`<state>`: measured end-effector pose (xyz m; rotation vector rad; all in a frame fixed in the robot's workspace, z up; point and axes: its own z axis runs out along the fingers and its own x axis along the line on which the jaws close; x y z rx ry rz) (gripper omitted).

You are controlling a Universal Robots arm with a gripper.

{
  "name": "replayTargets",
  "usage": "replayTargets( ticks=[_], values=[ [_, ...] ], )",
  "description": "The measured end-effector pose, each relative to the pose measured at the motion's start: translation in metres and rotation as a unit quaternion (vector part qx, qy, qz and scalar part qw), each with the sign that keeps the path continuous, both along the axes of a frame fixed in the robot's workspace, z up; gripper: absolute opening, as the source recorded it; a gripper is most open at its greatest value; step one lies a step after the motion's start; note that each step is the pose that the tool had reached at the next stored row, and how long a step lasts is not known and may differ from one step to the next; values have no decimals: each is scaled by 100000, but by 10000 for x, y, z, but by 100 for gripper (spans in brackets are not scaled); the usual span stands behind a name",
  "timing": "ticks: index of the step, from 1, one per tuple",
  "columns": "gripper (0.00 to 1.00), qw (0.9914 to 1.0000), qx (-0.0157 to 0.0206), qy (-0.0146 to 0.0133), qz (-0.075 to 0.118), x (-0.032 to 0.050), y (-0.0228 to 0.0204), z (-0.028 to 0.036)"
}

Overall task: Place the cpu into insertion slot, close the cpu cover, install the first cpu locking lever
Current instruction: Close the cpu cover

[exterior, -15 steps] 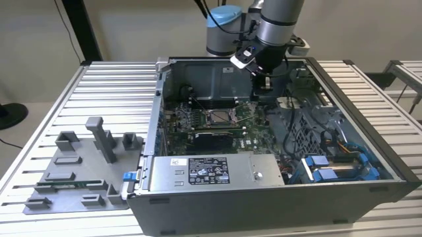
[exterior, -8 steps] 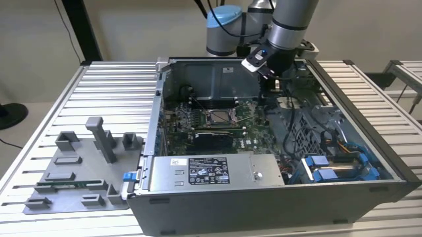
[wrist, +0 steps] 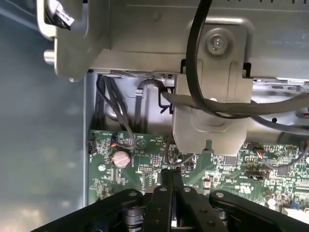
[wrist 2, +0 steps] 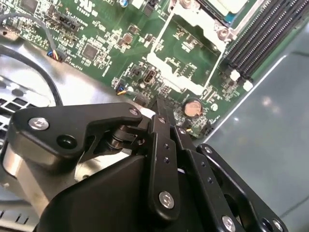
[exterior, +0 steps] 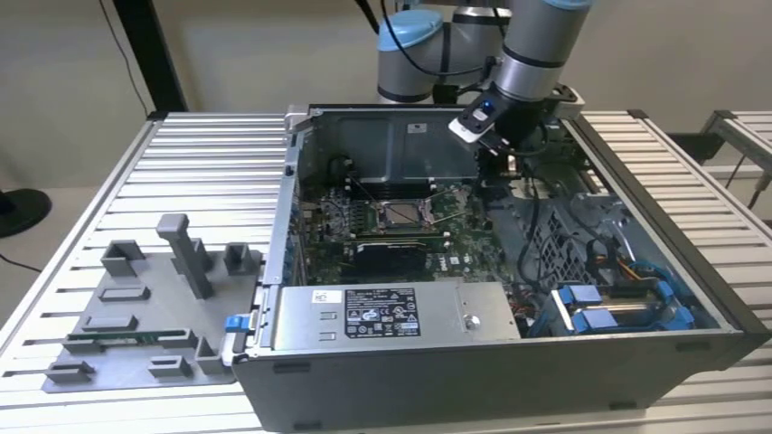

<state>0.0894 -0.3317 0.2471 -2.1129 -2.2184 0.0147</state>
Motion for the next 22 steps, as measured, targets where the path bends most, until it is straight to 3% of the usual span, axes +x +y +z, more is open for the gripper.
replayTargets(
  ticks=[12,17,19,22],
  values=[
    [0,99992,-3,58,1297,-3,-6,-219],
    [0,99990,17,141,1371,-41,-6,-279],
    [0,99990,77,344,1374,-62,-6,-288],
    [0,99984,299,1084,1379,-70,-6,-292]
  ],
)
